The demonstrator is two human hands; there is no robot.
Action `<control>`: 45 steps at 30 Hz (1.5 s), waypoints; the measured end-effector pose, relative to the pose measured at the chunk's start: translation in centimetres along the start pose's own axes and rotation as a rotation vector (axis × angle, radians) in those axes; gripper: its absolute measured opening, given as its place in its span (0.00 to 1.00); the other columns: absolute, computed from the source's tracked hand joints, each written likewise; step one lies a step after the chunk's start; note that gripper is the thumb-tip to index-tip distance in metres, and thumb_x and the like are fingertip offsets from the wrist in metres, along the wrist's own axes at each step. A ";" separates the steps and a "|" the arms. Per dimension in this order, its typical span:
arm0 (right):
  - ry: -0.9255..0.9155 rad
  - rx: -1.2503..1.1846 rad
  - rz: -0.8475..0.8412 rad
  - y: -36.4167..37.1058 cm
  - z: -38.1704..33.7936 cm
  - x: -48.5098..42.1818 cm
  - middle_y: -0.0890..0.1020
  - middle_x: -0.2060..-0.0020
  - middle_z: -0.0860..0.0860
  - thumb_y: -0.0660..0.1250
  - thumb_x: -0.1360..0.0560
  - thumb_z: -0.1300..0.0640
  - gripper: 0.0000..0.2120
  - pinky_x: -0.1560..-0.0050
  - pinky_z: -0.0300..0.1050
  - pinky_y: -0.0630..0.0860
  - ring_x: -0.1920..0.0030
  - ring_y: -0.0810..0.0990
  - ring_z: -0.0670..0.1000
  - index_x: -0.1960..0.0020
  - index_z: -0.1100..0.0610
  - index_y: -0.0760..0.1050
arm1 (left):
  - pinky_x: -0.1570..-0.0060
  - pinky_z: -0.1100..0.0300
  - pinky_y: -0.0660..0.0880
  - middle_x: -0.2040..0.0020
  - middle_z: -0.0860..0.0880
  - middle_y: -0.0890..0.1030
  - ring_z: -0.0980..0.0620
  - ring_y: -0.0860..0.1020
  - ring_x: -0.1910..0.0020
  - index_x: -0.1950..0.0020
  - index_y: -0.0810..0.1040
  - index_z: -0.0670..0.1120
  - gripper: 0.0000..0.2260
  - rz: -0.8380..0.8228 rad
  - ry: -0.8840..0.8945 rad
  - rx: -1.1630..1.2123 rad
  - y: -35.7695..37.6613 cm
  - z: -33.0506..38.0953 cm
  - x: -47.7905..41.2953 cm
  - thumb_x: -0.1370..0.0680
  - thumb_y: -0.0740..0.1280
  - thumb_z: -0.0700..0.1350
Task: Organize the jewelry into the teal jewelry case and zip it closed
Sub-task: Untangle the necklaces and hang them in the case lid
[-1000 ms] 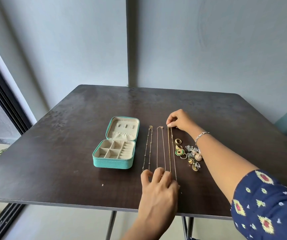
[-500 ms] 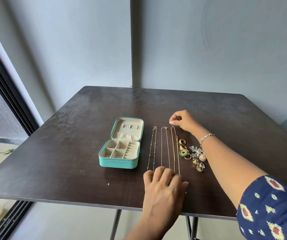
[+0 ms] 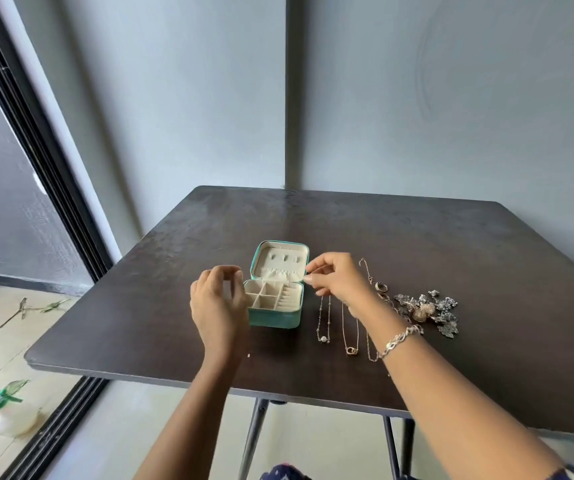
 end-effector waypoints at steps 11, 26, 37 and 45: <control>0.014 0.111 0.096 2.6 1.5 2.0 0.74 0.64 0.45 0.73 0.38 0.71 0.19 0.46 0.53 0.75 0.61 0.73 0.47 0.55 0.53 0.74 | 0.56 0.63 0.70 0.57 0.48 0.82 0.51 0.79 0.57 0.52 0.80 0.43 0.08 -0.309 -0.208 0.101 0.6 -3.2 1.0 0.27 0.65 0.34; -0.051 0.148 0.173 2.9 1.7 3.9 0.75 0.59 0.49 0.70 0.33 0.71 0.12 0.53 0.44 0.74 0.59 0.74 0.49 0.51 0.62 0.77 | 0.55 0.65 0.67 0.50 0.47 0.79 0.48 0.78 0.50 0.51 0.79 0.43 0.09 -0.259 -0.098 0.062 0.3 -3.6 2.3 0.26 0.63 0.32; -0.072 0.361 0.170 2.9 1.5 4.0 0.75 0.65 0.51 0.66 0.31 0.65 0.08 0.64 0.42 0.69 0.64 0.74 0.51 0.59 0.52 0.77 | 0.56 0.58 0.69 0.56 0.43 0.80 0.43 0.77 0.56 0.57 0.80 0.41 0.13 -0.529 0.408 -0.040 5.3 4.2 3.6 0.33 0.57 0.36; -0.035 0.159 0.271 -1.3 1.4 2.1 0.76 0.69 0.47 0.71 0.31 0.65 0.05 0.53 0.52 0.77 0.64 0.77 0.52 0.59 0.57 0.79 | 0.63 0.72 0.71 0.62 0.51 0.80 0.62 0.77 0.65 0.58 0.77 0.45 0.14 -0.575 0.106 0.320 5.8 2.0 3.3 0.28 0.61 0.27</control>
Point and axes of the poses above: each hand's wrist, its own x-axis away from the middle knuckle, its own y-axis out of the palm, z = x × y, the point moved 6 cm from there along -x, towards the middle knuckle
